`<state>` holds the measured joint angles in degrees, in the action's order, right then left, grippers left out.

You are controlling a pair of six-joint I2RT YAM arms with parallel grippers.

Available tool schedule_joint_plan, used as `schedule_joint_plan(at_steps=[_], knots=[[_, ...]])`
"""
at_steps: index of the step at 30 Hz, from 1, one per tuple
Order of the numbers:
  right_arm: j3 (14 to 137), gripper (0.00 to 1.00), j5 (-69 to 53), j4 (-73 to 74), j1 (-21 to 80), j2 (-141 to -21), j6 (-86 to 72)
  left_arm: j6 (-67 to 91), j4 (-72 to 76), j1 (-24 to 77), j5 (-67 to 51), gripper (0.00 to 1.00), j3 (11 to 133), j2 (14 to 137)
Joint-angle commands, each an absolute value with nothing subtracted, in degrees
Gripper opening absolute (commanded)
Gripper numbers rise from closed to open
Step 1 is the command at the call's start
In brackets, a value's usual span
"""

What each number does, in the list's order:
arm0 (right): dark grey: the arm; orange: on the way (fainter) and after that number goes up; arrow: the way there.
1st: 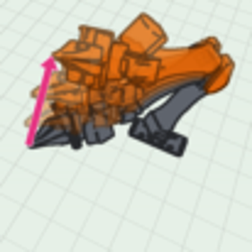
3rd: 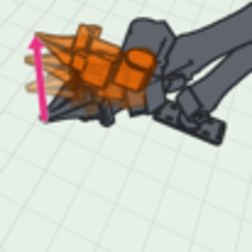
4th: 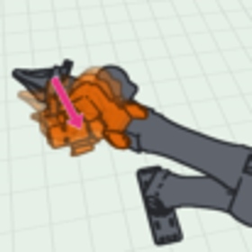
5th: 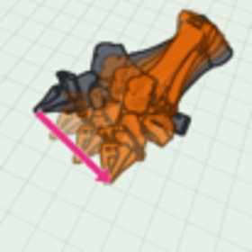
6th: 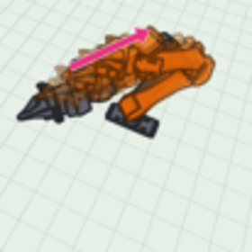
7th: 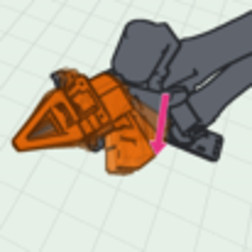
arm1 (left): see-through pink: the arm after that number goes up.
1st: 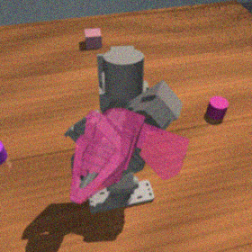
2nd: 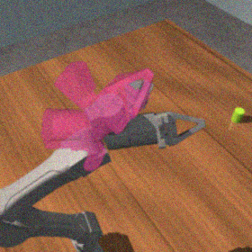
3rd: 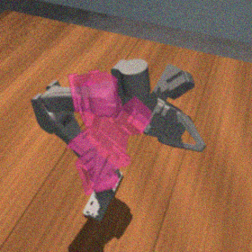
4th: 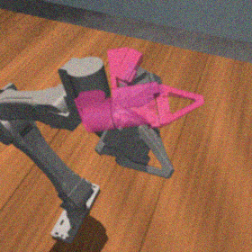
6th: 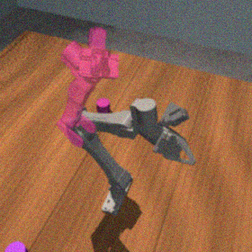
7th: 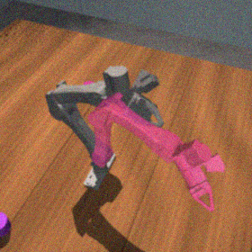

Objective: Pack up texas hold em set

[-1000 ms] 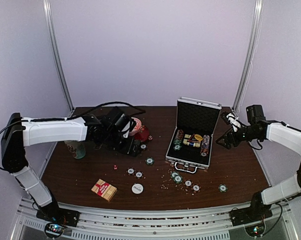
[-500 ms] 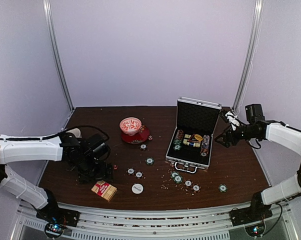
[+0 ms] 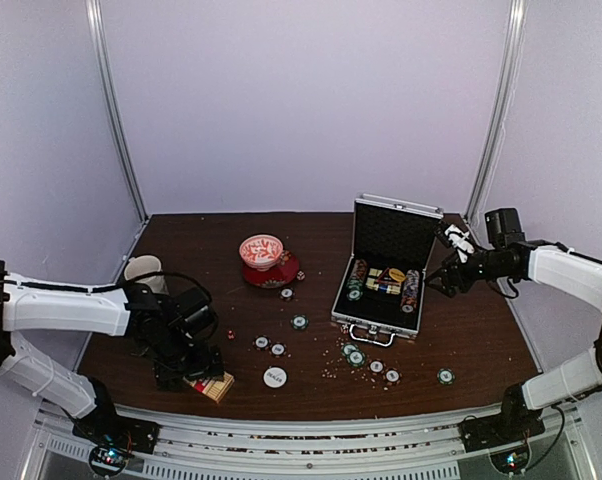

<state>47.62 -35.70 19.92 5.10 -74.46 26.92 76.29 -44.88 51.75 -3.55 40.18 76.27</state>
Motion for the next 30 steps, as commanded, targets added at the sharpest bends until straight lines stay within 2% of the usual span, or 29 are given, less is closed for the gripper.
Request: schedule_joint_plan(at_steps=[1,8,13,30], knots=[[47.9,0.85,-34.4,19.8,6.1,-75.1,27.6,69.5,-37.1,52.2,-4.2,0.97,42.4,81.5],[47.8,0.85,-35.8,20.0,6.6,-74.8,27.0,60.0,-32.3,52.6,1.5,0.96,48.1,87.9],[47.7,0.85,-35.9,20.5,7.2,-74.9,26.7,55.2,-29.0,53.3,-1.5,0.94,51.6,92.7],[48.9,0.84,-34.2,22.6,9.4,-74.6,27.3,46.0,-22.0,62.2,-3.7,0.93,54.3,96.0]])
